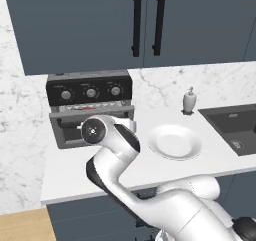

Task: Pick up the kebab skewer and baguette bread, and place them inside the toaster oven. Close the toaster oven door and start by setting the timer.

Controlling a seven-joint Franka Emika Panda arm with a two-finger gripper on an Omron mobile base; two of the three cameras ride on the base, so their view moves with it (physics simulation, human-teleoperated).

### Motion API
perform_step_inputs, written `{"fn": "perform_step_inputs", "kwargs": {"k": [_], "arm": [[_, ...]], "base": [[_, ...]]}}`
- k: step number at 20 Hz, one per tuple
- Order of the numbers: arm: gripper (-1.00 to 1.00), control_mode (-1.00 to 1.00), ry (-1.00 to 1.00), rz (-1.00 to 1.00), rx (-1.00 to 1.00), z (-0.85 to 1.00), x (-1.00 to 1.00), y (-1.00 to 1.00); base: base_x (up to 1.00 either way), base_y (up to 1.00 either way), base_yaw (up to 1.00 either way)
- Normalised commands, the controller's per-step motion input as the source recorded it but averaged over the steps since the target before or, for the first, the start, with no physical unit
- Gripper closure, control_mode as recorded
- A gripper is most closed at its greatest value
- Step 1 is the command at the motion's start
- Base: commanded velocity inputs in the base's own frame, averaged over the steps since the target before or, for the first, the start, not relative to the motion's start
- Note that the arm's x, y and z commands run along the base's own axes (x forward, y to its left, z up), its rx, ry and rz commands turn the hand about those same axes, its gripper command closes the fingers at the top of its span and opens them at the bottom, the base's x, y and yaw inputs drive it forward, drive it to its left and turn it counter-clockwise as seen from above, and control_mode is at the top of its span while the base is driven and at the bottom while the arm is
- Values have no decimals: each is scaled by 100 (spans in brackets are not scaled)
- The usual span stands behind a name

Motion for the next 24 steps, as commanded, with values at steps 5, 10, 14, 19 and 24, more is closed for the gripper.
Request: {"fn": "perform_step_inputs", "kwargs": {"k": [5,10,14,19,24], "arm": [[-100,-100,-17,8,0,-67,-2,11],[-100,-100,-23,3,0,-28,23,20],[-100,-100,-16,0,0,-1,39,16],[-100,-100,-4,0,0,2,32,20],[-100,-100,0,-1,0,1,34,27]], "base": [[0,0,0],[0,0,0],[0,0,0],[0,0,0],[0,0,0]]}}
